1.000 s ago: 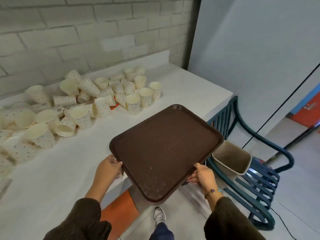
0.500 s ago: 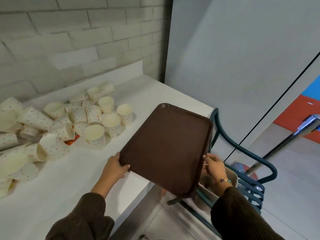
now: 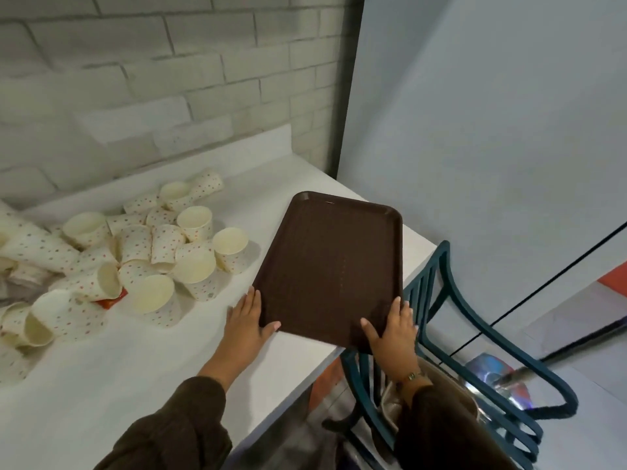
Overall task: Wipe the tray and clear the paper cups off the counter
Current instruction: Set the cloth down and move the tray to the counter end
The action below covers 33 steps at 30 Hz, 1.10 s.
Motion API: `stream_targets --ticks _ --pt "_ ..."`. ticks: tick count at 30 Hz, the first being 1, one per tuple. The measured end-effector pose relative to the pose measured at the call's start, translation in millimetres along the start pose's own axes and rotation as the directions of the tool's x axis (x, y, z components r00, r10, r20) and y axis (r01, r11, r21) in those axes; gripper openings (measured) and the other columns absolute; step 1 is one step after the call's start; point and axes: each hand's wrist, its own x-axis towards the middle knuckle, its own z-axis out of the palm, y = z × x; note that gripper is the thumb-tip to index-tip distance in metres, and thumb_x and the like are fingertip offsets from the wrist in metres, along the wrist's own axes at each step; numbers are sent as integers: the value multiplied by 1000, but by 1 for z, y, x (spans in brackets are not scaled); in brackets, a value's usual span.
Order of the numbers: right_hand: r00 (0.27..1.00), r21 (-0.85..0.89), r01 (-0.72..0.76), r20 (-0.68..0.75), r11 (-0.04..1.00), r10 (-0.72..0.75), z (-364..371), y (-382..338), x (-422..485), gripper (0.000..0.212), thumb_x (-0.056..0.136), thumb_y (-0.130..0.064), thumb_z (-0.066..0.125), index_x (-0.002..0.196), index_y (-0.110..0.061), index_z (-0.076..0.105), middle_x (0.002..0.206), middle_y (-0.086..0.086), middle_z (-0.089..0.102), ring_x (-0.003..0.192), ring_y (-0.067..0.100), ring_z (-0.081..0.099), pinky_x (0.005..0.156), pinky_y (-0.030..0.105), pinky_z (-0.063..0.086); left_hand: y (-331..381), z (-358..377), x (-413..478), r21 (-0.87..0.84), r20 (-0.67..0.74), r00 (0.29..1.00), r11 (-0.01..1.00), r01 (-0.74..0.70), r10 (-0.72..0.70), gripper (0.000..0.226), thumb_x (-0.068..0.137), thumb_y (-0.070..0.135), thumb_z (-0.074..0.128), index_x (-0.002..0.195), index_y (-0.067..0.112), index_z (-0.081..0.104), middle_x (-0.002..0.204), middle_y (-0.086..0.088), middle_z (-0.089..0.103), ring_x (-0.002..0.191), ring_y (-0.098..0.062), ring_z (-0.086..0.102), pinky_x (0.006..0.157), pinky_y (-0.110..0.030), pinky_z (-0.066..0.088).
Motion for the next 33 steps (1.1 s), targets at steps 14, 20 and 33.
stream_targets --ticks 14,20,33 --pt "896 -308 431 258 848 -361 -35 -10 206 76 93 -59 26 150 -16 0 159 9 -2 146 26 -4 116 50 -3 73 29 26 -71 -298 943 989 132 -147 56 100 37 27 150 17 10 157 -3 19 145 -18 13 113 -28 -10" --pt "788 -356 605 392 712 -474 -33 -29 266 75 93 -60 24 150 -19 -1 159 4 -3 146 22 -6 116 50 -6 72 23 23 -137 -330 933 985 106 -146 62 92 41 51 147 28 24 144 0 41 130 -15 39 110 -25 24" --pt "733 -251 640 480 726 -481 -28 -57 313 77 92 -58 32 150 -21 -3 159 0 -5 147 23 0 118 43 -4 70 30 58 -276 -117 971 946 170 -209 81 84 72 26 148 36 -9 145 26 -21 131 1 -9 110 -26 -5"
